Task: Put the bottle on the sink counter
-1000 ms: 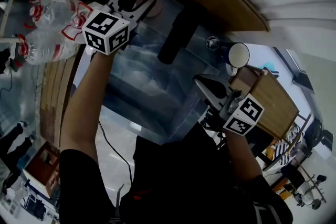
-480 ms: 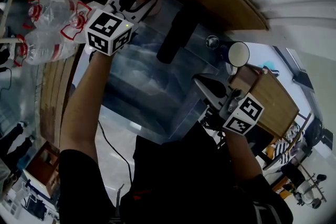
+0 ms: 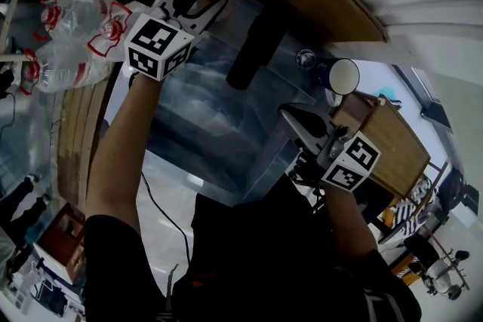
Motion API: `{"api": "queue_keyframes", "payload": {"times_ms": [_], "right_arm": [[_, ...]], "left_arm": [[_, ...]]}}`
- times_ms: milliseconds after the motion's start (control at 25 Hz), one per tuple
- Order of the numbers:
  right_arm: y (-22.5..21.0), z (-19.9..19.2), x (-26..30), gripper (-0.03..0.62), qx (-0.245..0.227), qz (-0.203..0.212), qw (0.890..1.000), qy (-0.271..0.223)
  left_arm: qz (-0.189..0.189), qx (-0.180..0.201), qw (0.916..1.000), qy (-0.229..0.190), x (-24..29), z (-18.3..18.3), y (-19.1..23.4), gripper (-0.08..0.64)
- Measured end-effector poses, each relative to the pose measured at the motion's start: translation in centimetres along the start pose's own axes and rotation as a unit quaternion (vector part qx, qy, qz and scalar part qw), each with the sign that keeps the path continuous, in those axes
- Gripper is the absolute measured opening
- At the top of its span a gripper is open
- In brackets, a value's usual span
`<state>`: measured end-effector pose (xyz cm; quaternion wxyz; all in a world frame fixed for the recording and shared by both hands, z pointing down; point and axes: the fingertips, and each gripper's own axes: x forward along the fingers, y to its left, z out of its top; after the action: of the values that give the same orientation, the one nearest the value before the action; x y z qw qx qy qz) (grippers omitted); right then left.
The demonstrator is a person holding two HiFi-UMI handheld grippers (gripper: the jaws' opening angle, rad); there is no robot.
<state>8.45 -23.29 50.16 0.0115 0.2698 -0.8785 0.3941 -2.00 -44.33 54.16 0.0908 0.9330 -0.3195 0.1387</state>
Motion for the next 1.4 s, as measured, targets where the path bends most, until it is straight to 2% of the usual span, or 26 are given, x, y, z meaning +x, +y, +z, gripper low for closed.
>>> {"api": "queue_keyframes", "payload": {"times_ms": [320,560,760,1200,1400], "right_arm": [[0.2,-0.2,0.0,0.005,0.0,0.0,1.0,0.002],[0.7,-0.1,-0.4,0.005,-0.006,-0.002,1.0,0.001],[1.5,0.4,-0.8,0.005,-0.016,-0.003,1.0,-0.003],[5.0,2.2,-0.6,0.005,-0.045,0.004,0.999,-0.018],[6.6,2.7,-0.8,0.005,-0.057,0.003,0.998,-0.027]], "left_arm": [[0.012,0.0,0.9999,-0.004,0.1,-0.1,0.0,0.141],[0.016,-0.019,0.9997,-0.004,0.2,-0.2,0.0,0.144],[0.029,-0.028,0.9992,0.008,-0.4,-0.2,0.2,0.207],[0.061,-0.052,0.9967,0.011,-7.1,0.9,-2.3,0.219],[0.077,-0.087,0.9931,0.013,-11.7,0.6,-4.5,0.219]]}}
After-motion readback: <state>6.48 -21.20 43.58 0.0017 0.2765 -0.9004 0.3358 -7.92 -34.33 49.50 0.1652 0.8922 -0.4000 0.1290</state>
